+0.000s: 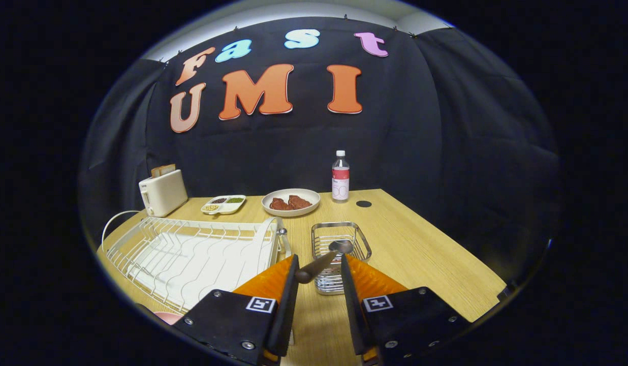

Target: Take the plate from the dish rack, then take the spoon from the basket and place it into the plate.

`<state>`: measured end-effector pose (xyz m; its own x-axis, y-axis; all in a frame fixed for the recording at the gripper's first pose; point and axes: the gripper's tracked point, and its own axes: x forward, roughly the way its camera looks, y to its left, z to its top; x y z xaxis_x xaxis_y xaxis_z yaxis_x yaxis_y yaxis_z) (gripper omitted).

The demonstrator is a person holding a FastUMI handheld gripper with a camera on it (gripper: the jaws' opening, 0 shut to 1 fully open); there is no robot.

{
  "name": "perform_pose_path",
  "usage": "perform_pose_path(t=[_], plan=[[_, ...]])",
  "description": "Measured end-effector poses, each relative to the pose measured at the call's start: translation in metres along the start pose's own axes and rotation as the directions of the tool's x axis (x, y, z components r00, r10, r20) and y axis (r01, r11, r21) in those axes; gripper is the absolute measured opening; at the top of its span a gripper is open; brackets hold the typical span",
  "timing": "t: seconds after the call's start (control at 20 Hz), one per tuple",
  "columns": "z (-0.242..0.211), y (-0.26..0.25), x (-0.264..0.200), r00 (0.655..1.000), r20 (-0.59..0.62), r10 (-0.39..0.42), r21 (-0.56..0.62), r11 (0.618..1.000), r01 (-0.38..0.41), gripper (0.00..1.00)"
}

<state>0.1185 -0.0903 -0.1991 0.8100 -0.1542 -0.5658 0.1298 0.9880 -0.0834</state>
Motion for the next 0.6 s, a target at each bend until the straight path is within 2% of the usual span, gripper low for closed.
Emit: perform_pose_path(t=[0.1,0.35,0.45,0.6], plan=[[0.003,-0.005,0.002,0.999,0.038,-0.011,-0.028,1.000,0.012,0.44],[-0.004,-0.004,0.009,0.997,0.076,-0.005,-0.091,0.996,0.012,0.43],[-0.005,0.000,0.011,0.997,0.083,0.010,-0.045,0.999,-0.006,0.41],[-0.002,0.002,0.009,0.993,0.117,0.021,-0.027,0.999,-0.018,0.33]])
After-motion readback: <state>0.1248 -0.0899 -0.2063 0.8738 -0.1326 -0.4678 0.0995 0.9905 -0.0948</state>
